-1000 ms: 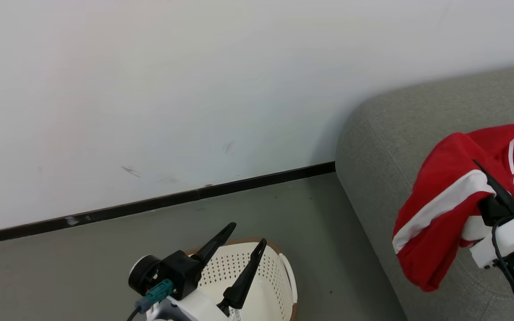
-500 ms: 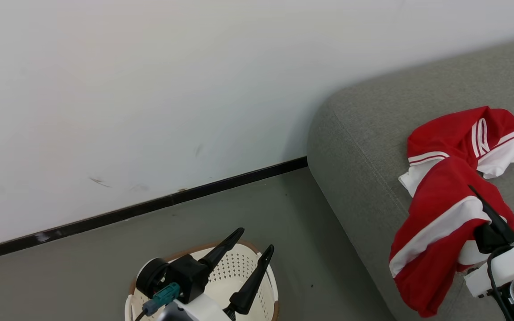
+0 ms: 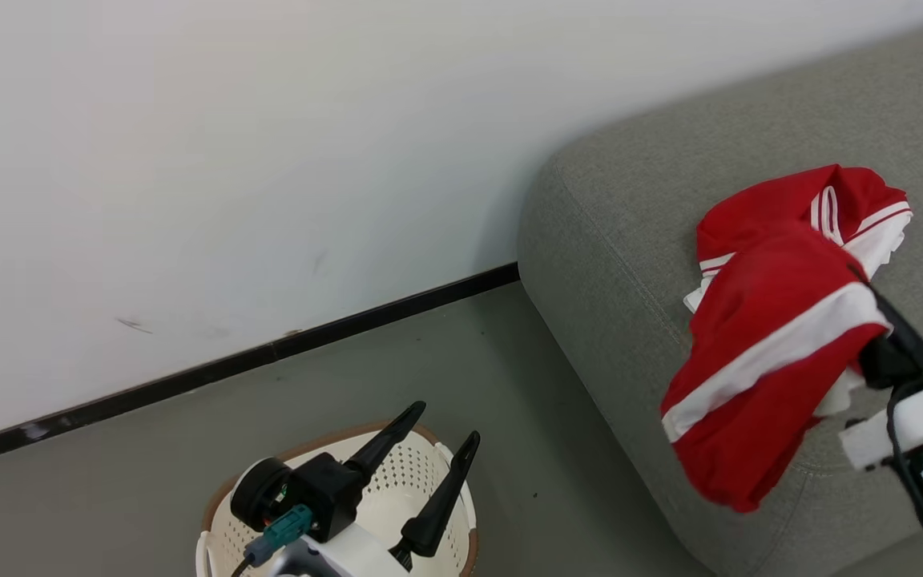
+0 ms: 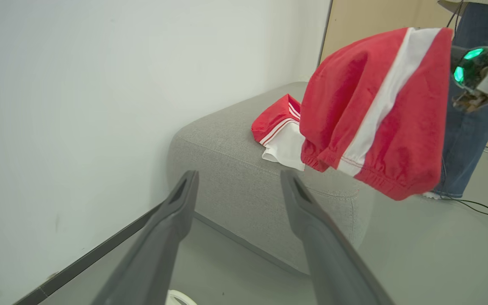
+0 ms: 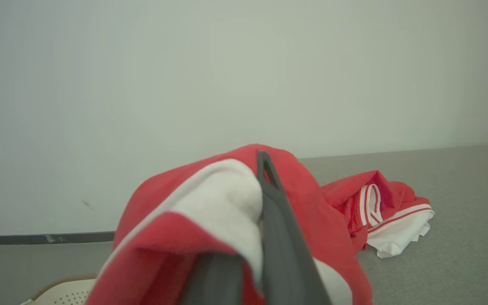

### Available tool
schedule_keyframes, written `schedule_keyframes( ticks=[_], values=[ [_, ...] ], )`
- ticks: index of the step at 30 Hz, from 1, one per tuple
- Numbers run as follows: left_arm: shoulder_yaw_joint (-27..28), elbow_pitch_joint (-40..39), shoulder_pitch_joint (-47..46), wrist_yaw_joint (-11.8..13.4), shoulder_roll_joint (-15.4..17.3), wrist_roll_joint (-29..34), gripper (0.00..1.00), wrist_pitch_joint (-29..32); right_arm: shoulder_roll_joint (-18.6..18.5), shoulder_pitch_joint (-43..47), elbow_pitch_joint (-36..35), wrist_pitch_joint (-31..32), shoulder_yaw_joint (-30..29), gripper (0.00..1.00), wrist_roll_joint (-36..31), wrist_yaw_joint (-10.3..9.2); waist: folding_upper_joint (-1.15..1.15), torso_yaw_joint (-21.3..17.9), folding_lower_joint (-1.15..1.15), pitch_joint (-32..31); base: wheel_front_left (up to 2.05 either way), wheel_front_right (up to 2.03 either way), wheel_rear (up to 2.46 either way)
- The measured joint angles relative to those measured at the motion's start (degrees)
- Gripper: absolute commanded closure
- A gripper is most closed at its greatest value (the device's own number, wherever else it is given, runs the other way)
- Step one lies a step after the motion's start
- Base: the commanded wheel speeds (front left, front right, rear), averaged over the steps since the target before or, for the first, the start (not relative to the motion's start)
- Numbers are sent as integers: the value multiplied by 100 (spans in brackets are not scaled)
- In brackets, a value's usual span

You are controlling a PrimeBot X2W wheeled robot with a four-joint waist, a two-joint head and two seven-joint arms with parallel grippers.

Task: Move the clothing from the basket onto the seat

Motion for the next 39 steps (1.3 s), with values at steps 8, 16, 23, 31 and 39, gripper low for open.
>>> schedule_keyframes(
  ticks=[8,16,23,31,39],
  values=[
    [78,-215,-20,90,94,32,0,65,-176,-917,157,253,-188,100,3,0,0,39,0,209,0,0,0],
    [125,-534,-47,203,203,87,0,222,-393,-1946,699,641,-693,100,58,0,0,158,0,498,0,0,0],
    [112,-821,-180,247,452,349,0,444,-515,-2638,1386,835,-1325,100,169,0,0,311,0,799,0,0,0],
    [119,-1188,-381,253,608,459,0,649,-804,-3063,2157,929,-1882,100,104,-1,0,543,0,1180,0,0,0],
    [122,-1480,-534,265,764,583,0,848,-1077,-3298,2548,861,-2240,100,-207,0,0,788,0,1552,0,0,0]
  ],
)
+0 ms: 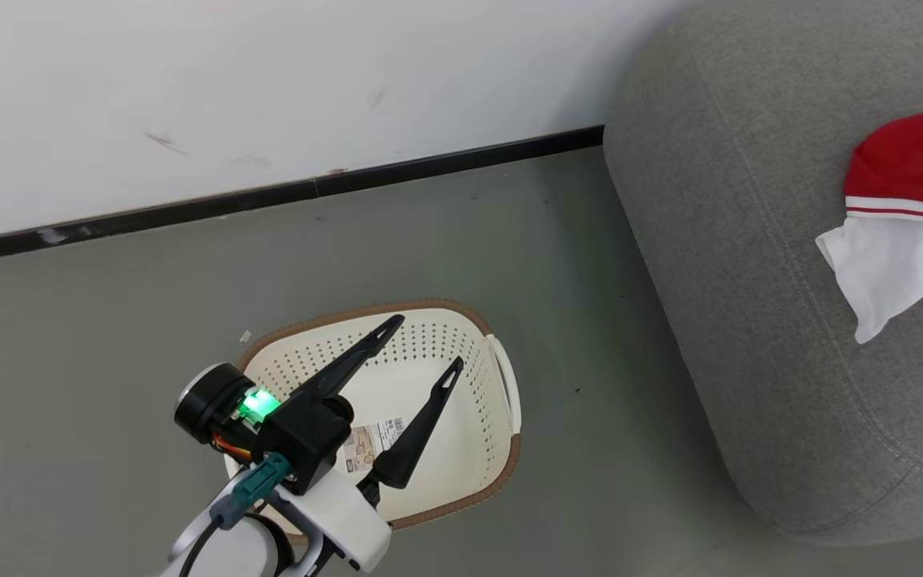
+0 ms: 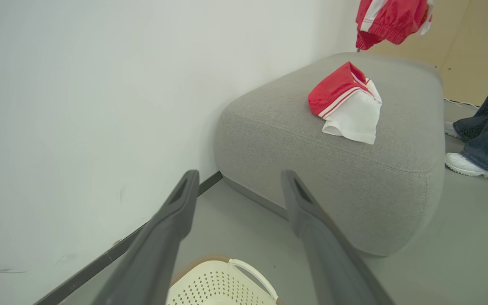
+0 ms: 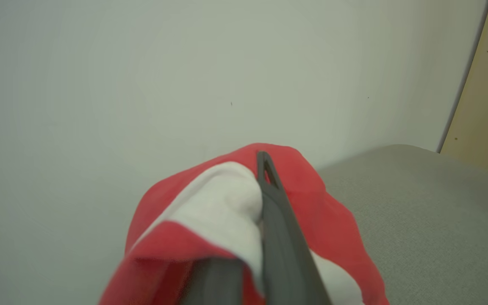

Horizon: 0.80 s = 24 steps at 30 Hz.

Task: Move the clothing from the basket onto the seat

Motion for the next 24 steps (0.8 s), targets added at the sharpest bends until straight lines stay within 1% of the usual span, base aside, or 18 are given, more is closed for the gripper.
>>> schedule_keyframes(
  ticks=[6,8,15,20,24],
  values=[
    [1,-168,-136,-16,130,125,0,166,-153,-166,324,-140,-430,100,-165,-1,0,170,0,249,0,0,0],
    [1,-216,-187,-20,153,140,0,175,-154,-185,428,-189,-520,100,-246,-1,0,219,0,329,0,0,0],
    [-30,-396,-326,-71,148,149,0,285,-152,-224,673,-427,-844,100,-523,0,0,368,0,592,0,0,0],
    [-73,-482,-417,-101,146,158,0,326,-303,-274,813,-647,-1143,100,-843,0,0,444,0,773,0,0,0],
    [-101,-545,-454,-124,108,158,0,325,-298,-330,955,-731,-1321,100,-1015,0,0,488,0,915,0,0,0]
  ],
)
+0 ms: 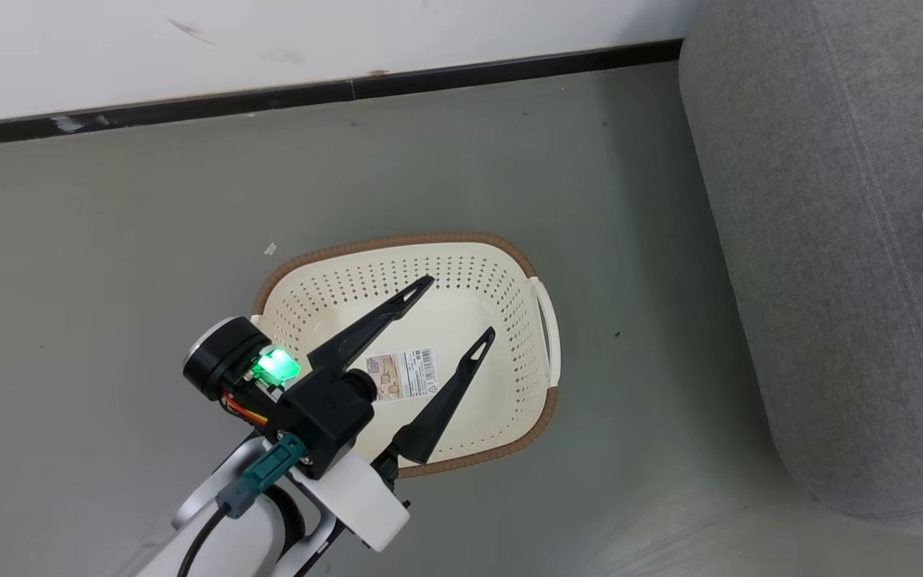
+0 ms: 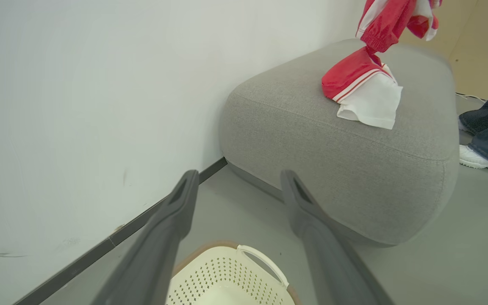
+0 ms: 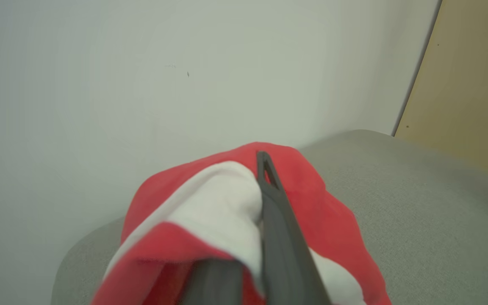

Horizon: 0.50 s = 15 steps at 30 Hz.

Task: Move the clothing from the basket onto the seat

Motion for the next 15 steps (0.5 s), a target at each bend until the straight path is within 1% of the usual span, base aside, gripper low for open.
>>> schedule_keyframes(
  ticks=[3,10,12,15],
  values=[
    [-31,-46,-85,-24,-41,1,0,0,130,43,209,-33,-46,100,-83,0,0,29,0,103,0,0,0],
    [-47,-68,-198,-51,-56,14,0,-7,730,336,730,-108,-170,100,-144,0,0,96,0,318,0,0,0],
    [-42,-69,-217,-51,-54,45,0,-7,838,372,820,-156,-190,100,-144,0,0,114,0,373,0,0,0],
    [-40,-68,-241,-51,-56,46,0,-13,906,376,886,-163,-183,100,-208,0,0,136,0,448,0,0,0]
  ],
)
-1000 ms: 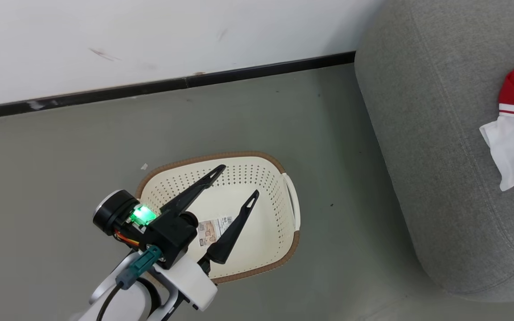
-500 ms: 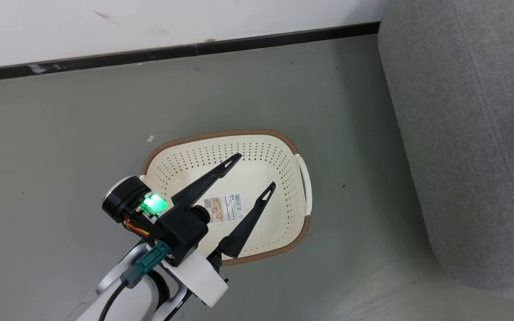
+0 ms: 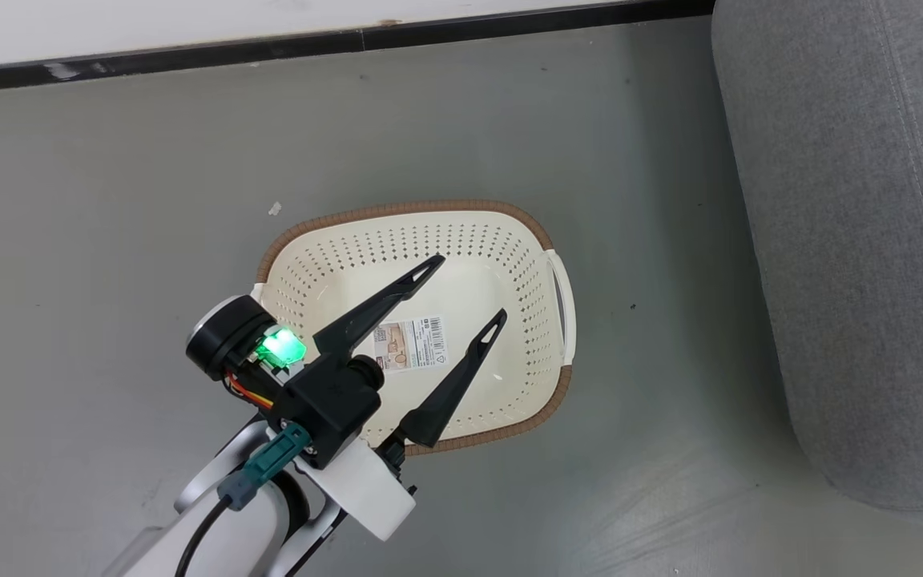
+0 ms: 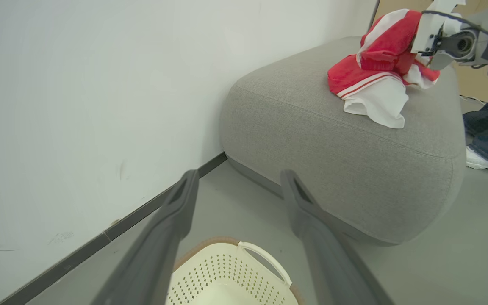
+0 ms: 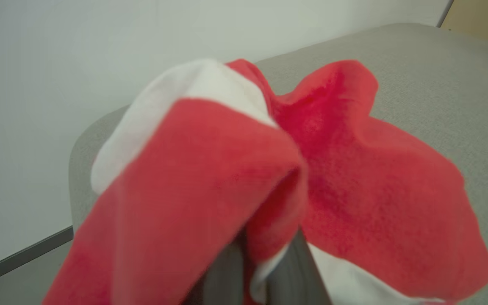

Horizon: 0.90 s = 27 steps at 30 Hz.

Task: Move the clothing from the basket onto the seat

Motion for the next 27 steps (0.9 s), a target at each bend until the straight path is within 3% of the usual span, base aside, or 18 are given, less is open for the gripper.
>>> schedule_keyframes(
  ticks=[7,8,9,10,11,12,27],
  values=[
    [51,49,-90,-1,-18,1,0,-105,21,-16,59,-60,124,100,-53,0,0,-17,0,109,0,0,0],
    [52,65,-90,-1,-21,1,0,-133,21,-17,59,-62,133,88,-52,0,0,-32,0,110,0,0,0],
    [52,81,-90,-2,-29,0,0,-155,20,-19,58,-66,140,70,-36,0,0,-49,0,108,0,0,0],
    [51,102,-92,-21,-40,0,0,-159,20,-20,58,-70,161,60,-25,0,0,-67,0,104,0,0,0],
    [46,137,-105,-49,-57,0,0,-205,23,-19,56,-100,227,13,-14,0,0,-106,0,90,0,0,0],
    [44,155,-122,-51,-64,0,0,-209,24,-18,53,-100,253,0,5,0,0,-128,0,82,0,0,0],
    [70,443,-203,-101,-82,-8,0,-406,190,572,-458,-120,533,0,326,0,0,-542,0,-128,0,0,0]
  ],
)
